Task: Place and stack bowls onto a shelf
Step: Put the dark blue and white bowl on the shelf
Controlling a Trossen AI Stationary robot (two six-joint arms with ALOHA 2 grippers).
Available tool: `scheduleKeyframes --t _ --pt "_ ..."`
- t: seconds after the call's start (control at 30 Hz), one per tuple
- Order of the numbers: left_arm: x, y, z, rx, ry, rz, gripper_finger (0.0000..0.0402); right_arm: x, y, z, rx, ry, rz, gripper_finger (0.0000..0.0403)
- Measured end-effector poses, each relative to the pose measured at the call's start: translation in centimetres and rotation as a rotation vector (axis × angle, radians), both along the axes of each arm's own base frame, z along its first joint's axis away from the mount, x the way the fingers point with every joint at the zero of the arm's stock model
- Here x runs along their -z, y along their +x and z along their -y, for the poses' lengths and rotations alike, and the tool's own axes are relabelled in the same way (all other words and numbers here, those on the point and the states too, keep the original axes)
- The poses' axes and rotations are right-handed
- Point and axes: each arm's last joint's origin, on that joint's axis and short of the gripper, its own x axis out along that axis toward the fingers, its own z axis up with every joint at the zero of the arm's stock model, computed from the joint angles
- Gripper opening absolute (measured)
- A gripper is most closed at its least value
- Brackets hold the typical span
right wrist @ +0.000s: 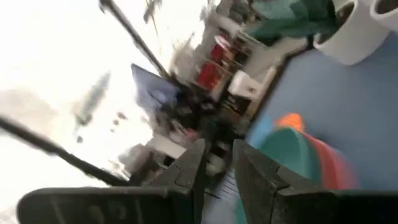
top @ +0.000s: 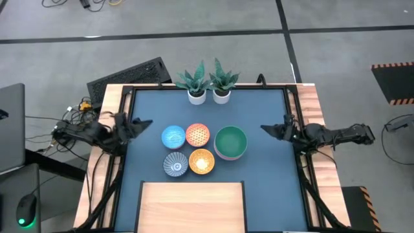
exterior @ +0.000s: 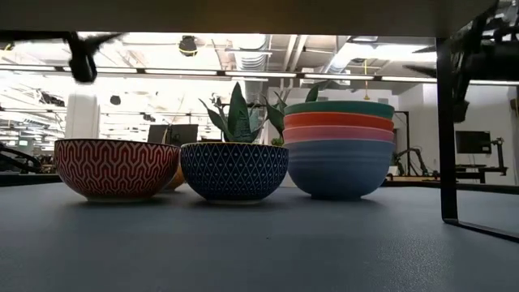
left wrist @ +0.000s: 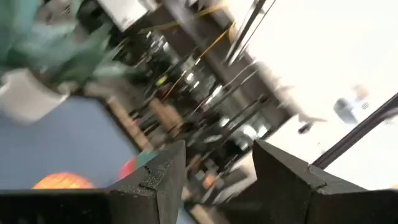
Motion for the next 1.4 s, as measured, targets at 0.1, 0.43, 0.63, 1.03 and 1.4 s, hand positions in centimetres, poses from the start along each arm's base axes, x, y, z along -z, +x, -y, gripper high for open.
scheduleKeyframes --t 0.1,0.43,0.63,1.03,1.4 --pt "-2.8 -0.5 -0.2 -0.02 0.019 0.019 0.0175 -2.4 -0.5 0.2 -0.011 0.015 0.086 0.0106" --pt "-12.1 2.2 0.3 -0.13 0.075 -0.302 0.0175 -16.9 -3.3 0.6 0.104 -0.429 -0.02 0.0106" --pt "-16.8 4.6 1.0 -0.061 0.104 -0.583 0.0175 -20.6 0.0 0.7 0.07 -0.466 -0.546 0.0106" --pt "-17.2 8.9 1.6 0.062 0.237 -1.297 0.0178 -18.6 8.7 1.7 -0.125 -0.538 -1.132 0.0171" --pt "-12.1 11.9 -1.8 0.21 0.415 -1.574 0.0245 -15.0 13.5 2.1 -0.294 -0.549 -1.291 0.0245"
